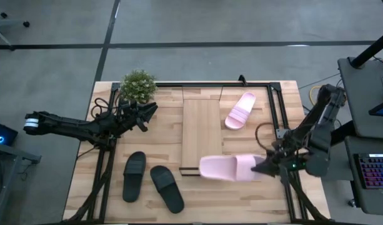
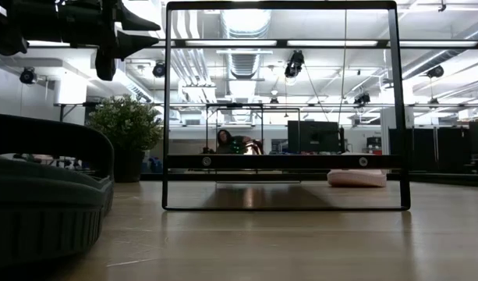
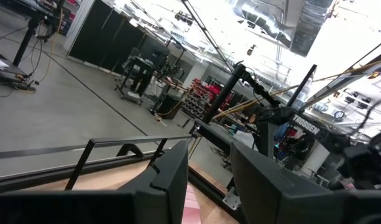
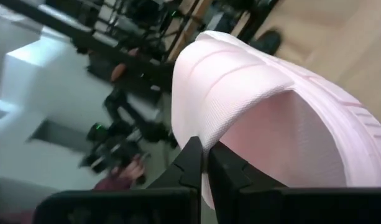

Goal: Pick and place slides into the shelf
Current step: Put the bottom pink slide on the shelf

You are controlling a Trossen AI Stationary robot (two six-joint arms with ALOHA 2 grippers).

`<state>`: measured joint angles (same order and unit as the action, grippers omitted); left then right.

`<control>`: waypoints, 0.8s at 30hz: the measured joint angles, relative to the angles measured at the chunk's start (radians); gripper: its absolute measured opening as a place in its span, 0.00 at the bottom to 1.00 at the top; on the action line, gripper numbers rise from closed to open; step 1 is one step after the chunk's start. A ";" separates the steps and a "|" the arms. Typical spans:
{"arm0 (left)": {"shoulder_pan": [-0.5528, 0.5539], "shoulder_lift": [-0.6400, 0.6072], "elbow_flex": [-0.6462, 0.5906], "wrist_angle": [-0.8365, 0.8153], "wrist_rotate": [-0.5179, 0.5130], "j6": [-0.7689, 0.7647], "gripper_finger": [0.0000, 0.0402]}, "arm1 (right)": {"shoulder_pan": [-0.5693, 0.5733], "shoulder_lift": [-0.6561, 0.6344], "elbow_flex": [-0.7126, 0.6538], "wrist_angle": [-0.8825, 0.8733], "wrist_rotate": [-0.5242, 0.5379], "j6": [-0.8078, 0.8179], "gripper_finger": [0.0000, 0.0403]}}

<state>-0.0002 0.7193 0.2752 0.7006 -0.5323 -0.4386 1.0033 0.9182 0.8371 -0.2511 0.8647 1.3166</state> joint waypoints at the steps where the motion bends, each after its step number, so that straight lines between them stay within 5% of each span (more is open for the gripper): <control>1: 0.000 0.000 0.000 0.000 0.000 0.000 0.27 | -0.021 -0.008 0.013 -0.027 0.000 -0.014 0.02; 9: 0.000 0.000 0.000 0.000 0.000 0.000 0.27 | -0.234 -0.060 0.080 -0.234 -0.096 -0.057 0.02; 24: 0.000 0.000 -0.003 -0.001 0.000 0.000 0.27 | -0.667 -0.065 -0.030 -0.103 -0.484 -0.166 0.02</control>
<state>-0.0002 0.7195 0.2723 0.6998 -0.5323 -0.4382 0.3368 0.8537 0.8072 -0.3541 0.3810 1.1507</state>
